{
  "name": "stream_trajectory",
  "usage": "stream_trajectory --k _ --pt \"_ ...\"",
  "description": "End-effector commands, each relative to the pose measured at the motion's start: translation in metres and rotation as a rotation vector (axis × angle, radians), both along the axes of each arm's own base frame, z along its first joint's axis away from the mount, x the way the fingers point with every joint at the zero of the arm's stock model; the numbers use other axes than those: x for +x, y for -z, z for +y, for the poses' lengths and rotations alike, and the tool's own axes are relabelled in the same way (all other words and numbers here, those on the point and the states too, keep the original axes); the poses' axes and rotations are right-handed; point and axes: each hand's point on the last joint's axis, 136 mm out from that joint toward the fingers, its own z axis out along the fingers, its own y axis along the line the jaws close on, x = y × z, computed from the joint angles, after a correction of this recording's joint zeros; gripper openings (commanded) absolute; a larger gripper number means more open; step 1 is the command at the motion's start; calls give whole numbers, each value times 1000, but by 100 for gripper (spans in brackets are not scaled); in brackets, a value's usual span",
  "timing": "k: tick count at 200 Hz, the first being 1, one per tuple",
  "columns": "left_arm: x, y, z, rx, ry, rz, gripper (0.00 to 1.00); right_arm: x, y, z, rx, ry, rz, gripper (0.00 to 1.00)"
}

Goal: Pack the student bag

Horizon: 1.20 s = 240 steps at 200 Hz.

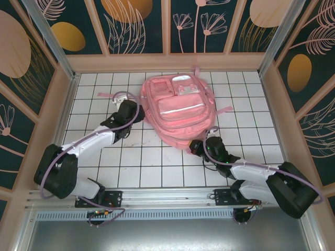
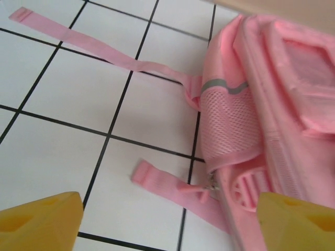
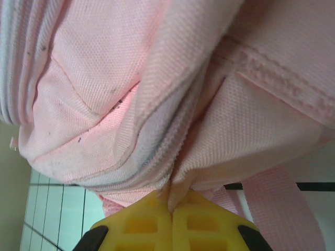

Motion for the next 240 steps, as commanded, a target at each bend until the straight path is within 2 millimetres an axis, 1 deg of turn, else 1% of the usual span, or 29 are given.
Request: stream_trajectory --k 1,10,22,33,45,57,66,83,85,88,89,91,108,121,130,144,149,154,157,164,181,199,210,218,227,240 --pt "-5 -20 7 -32 -30 -73 89 -3 -22 39 31 -118 -64 5" --pt "-8 -25 11 -37 -37 -88 98 -5 -22 50 25 -154 -66 8" --pt "-12 -28 15 -34 -46 -100 99 -7 -21 60 14 -190 -64 16" --pt "-16 -29 16 -34 -42 -105 99 -7 -20 65 1 -203 -59 28" --pt "-19 -30 19 -33 -41 -111 99 -5 -20 64 -25 -204 -65 45" --pt "-22 -33 23 -35 -53 -126 99 -1 -24 58 -78 -187 -83 59" --pt "-25 -37 27 -34 -65 -142 99 1 -29 52 -117 -179 -102 64" --pt "-30 -46 36 -40 -92 -183 99 7 -43 33 -199 -126 -160 76" --pt "-31 -48 37 -43 -96 -189 98 8 -45 30 -210 -119 -166 79" --pt "-32 -50 39 -44 -103 -197 98 9 -47 26 -225 -111 -174 93" --pt "-33 -50 39 -45 -104 -199 98 10 -48 25 -230 -108 -178 96" --pt "-33 -52 40 -49 -107 -204 98 10 -50 23 -240 -104 -185 98" --pt "-37 -61 45 -62 -127 -241 99 19 -60 -3 -313 -51 -208 99" --pt "-40 -66 52 -67 -159 -265 99 31 -69 -25 -344 5 -216 99" --pt "-43 -69 60 -59 -197 -280 98 42 -75 -42 -366 55 -218 99" --pt "-48 -73 74 -45 -266 -302 99 58 -92 -68 -398 144 -258 99" --pt "-51 -74 80 -43 -298 -311 99 63 -99 -74 -406 166 -282 99" --pt "-54 -76 86 -39 -326 -321 99 65 -106 -76 -415 169 -312 99" --pt "-55 -77 89 -36 -340 -328 99 70 -109 -85 -425 199 -322 99" --pt "-60 -80 98 -28 -379 -350 99 78 -116 -98 -439 247 -347 99" --pt "-70 -85 117 -10 -474 -404 98 95 -124 -127 -453 341 -377 99" --pt "-76 -86 132 77 -539 -437 98 110 -127 -163 -447 456 -370 99" --pt "-77 -83 139 174 -559 -459 99 117 -127 -183 -451 520 -383 99" --pt "-77 -75 145 249 -576 -453 99 121 -127 -197 -455 557 -393 99" --pt "-76 -64 153 288 -616 -420 99 124 -125 -211 -458 593 -394 99" --pt "-69 -46 165 314 -652 -358 99 127 -122 -229 -469 644 -382 99"
